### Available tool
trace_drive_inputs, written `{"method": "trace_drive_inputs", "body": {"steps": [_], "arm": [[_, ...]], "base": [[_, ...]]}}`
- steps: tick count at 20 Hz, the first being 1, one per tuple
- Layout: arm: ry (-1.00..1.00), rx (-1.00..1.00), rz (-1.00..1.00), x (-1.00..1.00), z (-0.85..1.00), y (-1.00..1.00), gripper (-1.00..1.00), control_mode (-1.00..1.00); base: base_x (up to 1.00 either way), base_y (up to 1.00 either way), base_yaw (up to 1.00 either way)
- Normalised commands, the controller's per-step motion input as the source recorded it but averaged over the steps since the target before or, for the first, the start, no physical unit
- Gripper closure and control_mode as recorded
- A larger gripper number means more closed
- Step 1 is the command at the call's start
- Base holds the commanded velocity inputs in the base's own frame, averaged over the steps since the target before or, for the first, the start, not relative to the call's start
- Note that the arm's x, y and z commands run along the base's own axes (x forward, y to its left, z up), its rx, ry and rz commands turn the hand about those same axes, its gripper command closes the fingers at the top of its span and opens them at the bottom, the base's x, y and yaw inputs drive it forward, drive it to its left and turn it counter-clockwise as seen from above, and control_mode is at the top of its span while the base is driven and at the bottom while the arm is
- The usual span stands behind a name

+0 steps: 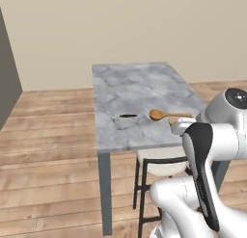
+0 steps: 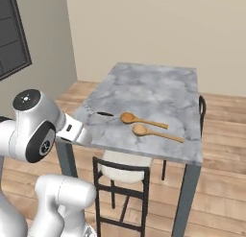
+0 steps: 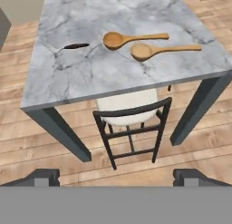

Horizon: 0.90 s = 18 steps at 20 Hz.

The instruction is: Pick up the metallic utensils from the counter and place them in the open drawer. Make sure not to pick up any wooden utensils.

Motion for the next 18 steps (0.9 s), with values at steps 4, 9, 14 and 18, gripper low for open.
{"method": "trace_drive_inputs", "body": {"steps": [4, 9, 14, 18], "arm": [[0.0, 0.0, 0.0, 0.0, 0.0, 0.0, -1.0, 1.0], [0.0, 0.0, 0.0, 0.0, 0.0, 0.0, -1.0, 1.0], [0.01, 0.0, 0.0, 0.1, 0.0, 0.0, -1.0, -1.0], [0.06, 0.0, 0.03, 0.51, 0.0, -0.05, -1.0, -1.0]], "base": [[0.43, 0.42, 0.0], [0.4, 0.31, 0.0], [0.02, 0.02, 0.0], [0.0, 0.0, 0.0]]}}
